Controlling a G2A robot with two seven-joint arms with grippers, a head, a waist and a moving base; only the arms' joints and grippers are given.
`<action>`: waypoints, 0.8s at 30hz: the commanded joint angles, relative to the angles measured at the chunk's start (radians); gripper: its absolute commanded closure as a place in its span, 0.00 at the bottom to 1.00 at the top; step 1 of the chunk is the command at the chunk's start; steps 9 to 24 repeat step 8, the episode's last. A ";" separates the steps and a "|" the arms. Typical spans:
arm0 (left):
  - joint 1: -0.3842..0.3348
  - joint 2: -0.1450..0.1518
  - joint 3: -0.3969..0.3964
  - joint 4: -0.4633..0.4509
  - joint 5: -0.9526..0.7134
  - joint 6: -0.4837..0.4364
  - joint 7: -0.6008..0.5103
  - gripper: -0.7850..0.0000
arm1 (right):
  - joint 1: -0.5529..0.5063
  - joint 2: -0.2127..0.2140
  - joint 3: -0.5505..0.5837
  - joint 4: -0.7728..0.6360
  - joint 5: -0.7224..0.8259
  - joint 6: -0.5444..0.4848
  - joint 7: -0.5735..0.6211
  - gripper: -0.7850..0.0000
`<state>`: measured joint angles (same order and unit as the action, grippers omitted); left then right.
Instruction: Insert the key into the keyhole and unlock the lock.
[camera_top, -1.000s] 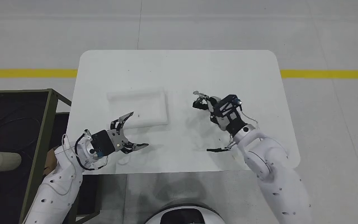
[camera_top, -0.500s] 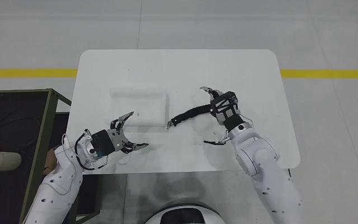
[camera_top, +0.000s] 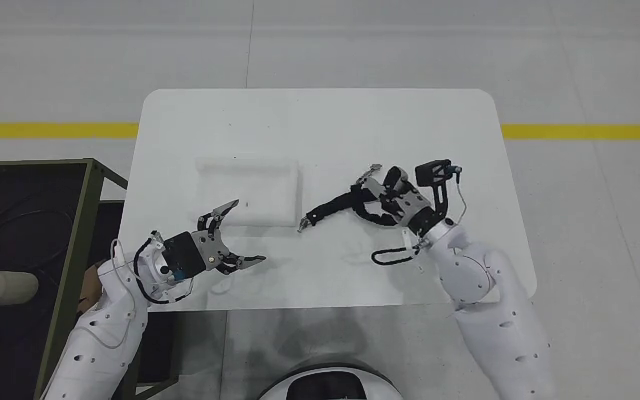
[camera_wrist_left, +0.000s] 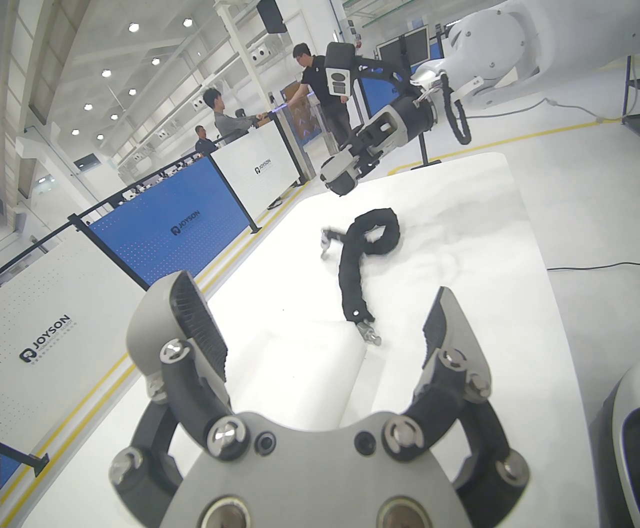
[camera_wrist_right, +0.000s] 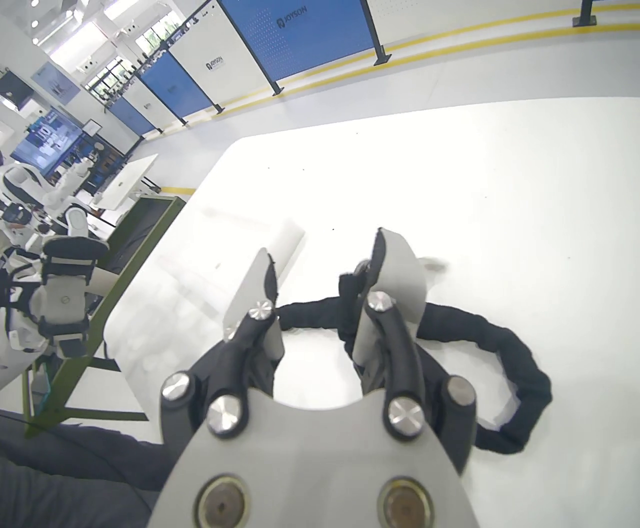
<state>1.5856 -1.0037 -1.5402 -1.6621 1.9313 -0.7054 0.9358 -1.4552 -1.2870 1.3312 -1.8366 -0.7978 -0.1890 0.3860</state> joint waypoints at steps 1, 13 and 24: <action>0.000 0.000 0.000 0.000 0.000 0.000 0.000 0.00 | 0.000 0.002 0.012 0.001 0.015 -0.005 0.009 0.00; 0.000 0.000 0.000 0.000 0.000 0.000 0.000 0.00 | -0.029 0.006 0.061 -0.013 0.117 -0.041 -0.028 0.05; 0.000 0.000 0.000 0.000 0.000 0.000 0.000 0.00 | -0.029 0.006 0.061 -0.013 0.117 -0.041 -0.028 0.05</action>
